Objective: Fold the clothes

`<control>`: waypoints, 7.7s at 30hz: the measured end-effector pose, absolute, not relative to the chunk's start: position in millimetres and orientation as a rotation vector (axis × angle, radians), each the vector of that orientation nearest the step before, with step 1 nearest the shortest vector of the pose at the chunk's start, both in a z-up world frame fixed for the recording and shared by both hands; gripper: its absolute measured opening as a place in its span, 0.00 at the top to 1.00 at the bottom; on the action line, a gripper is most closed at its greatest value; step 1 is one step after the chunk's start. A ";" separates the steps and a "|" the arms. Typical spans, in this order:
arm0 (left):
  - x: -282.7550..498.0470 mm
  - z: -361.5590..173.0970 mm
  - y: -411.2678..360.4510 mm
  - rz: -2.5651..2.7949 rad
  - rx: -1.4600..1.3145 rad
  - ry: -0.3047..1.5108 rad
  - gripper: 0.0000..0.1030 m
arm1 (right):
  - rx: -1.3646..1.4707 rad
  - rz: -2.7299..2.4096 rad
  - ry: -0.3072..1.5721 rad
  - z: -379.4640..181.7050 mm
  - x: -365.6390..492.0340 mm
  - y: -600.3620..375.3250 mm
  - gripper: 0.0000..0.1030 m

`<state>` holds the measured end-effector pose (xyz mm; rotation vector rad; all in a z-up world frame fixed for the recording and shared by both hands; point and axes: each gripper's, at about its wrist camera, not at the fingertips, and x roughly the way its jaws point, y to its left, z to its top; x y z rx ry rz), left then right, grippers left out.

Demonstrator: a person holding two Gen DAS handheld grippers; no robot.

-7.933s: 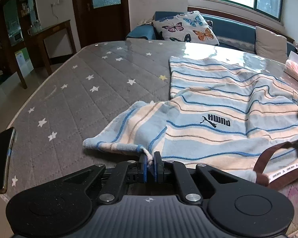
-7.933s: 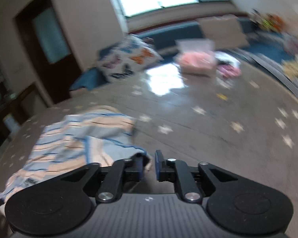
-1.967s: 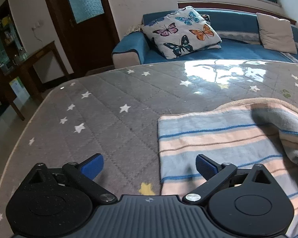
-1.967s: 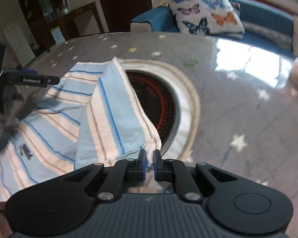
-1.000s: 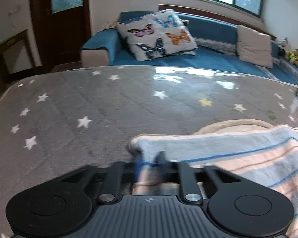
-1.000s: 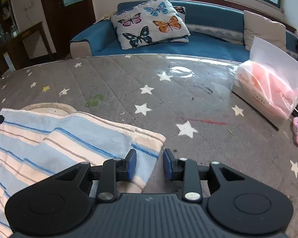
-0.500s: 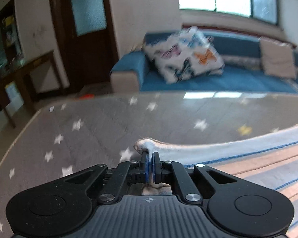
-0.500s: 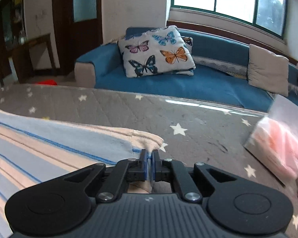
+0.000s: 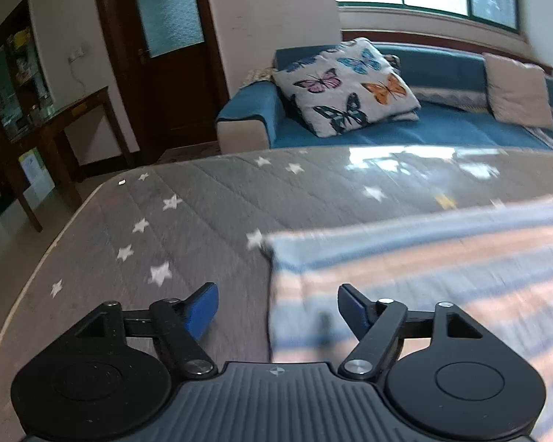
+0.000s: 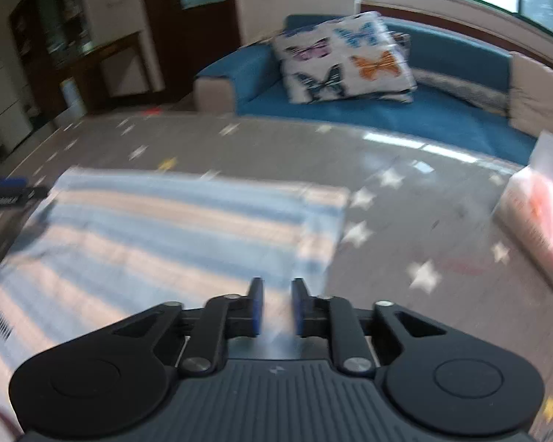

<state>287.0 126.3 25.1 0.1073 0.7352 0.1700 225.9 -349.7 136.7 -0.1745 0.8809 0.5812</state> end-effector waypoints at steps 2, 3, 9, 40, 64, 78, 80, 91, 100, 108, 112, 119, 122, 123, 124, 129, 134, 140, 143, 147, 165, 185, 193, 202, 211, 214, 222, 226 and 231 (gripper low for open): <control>268.4 22.9 119.7 0.158 0.127 0.744 0.18 | -0.205 0.612 0.883 131.6 205.5 -346.2 0.73; 259.1 21.1 117.0 0.154 0.136 0.745 0.16 | -0.219 0.618 0.889 129.0 196.7 -344.8 0.73; 206.0 10.7 107.2 0.157 0.175 0.737 0.14 | -0.247 0.610 0.870 118.1 161.4 -354.0 0.71; 33.1 -9.9 83.1 0.029 0.398 0.631 0.06 | -0.304 0.540 0.842 125.2 10.0 -431.7 0.51; 53.2 -5.0 26.5 -0.088 0.389 0.583 0.06 | -0.419 0.829 0.701 121.0 -5.9 -323.5 0.51; 71.9 -17.4 -28.0 -0.174 0.449 0.549 0.06 | -0.363 0.833 0.698 110.5 -5.5 -318.8 0.50; 68.8 -18.1 -28.5 -0.180 0.453 0.547 0.05 | -0.366 0.844 0.702 109.2 -9.1 -321.4 0.46; 69.6 -2.1 -30.8 -0.180 0.407 0.540 0.05 | -0.269 0.816 0.741 113.0 -22.8 -350.5 0.46; 85.4 3.8 -54.9 -0.198 0.379 0.532 0.03 | -0.123 0.638 0.691 139.7 -10.9 -416.1 0.46; 88.6 3.7 -85.1 -0.264 0.381 0.537 0.00 | -0.072 0.256 0.717 126.8 24.0 -484.5 0.47; 92.3 2.9 -99.8 -0.286 0.382 0.541 0.00 | -0.043 0.200 0.736 119.5 31.1 -497.2 0.51; 100.5 -2.1 -125.2 -0.315 0.403 0.561 0.00 | 0.006 0.185 0.751 112.1 31.1 -502.6 0.83; 102.6 -6.0 -137.1 -0.335 0.418 0.566 0.00 | 0.030 0.203 0.747 114.5 30.5 -504.5 0.91; 103.0 -7.4 -140.5 -0.341 0.424 0.567 0.00 | 0.037 0.209 0.741 117.2 29.2 -504.2 0.91; 103.1 -8.7 -143.4 -0.345 0.428 0.567 0.00 | 0.039 0.215 0.730 120.8 27.7 -503.8 0.91; 103.5 -15.4 -149.6 -0.358 0.431 0.578 0.00 | 0.086 0.328 0.675 148.4 18.2 -497.8 0.92; 99.0 -9.1 -140.3 -0.339 0.424 0.562 0.00 | 0.073 0.481 0.618 172.5 9.6 -469.5 0.92; 92.3 1.3 -110.1 -0.266 0.397 0.544 0.00 | 0.044 0.641 0.631 170.2 7.7 -427.6 0.92; 87.7 4.0 -94.6 -0.222 0.383 0.543 0.00 | 0.044 0.682 0.680 155.1 11.0 -410.7 0.91; 87.3 5.1 -81.3 -0.181 0.362 0.551 0.00 | 0.031 0.708 0.736 139.4 10.0 -400.8 0.84; 97.2 -1.0 -123.1 -0.290 0.375 0.545 0.00 | -0.003 0.604 0.774 130.1 33.5 -430.3 0.77; 99.2 -9.8 -115.9 -0.278 0.367 0.583 0.00 | -0.117 0.563 0.781 109.6 107.2 -385.1 0.85; 81.7 5.0 -62.4 -0.133 0.305 0.566 0.00 | -0.173 0.597 0.758 123.4 85.2 -371.2 0.72; 50.2 16.3 32.9 0.139 0.234 0.561 0.00 | -0.279 0.741 0.719 141.6 50.6 -320.4 0.57; 28.6 14.1 136.4 0.374 0.093 0.614 0.05 | -0.387 0.922 0.703 141.3 17.2 -239.3 0.51; 27.6 8.2 156.7 0.402 0.065 0.640 0.10 | -0.433 0.975 0.691 138.0 4.6 -210.4 0.50; 25.3 -10.0 185.6 0.405 0.019 0.704 0.30 | -0.522 1.074 0.670 125.0 -26.7 -156.0 0.47; 20.4 -11.1 187.7 0.374 0.011 0.694 0.41 | -0.564 1.118 0.676 119.0 -42.0 -140.8 0.47; 18.5 -5.4 190.6 0.363 -0.032 0.690 0.44 | -0.585 1.170 0.650 124.6 -55.3 -134.6 0.47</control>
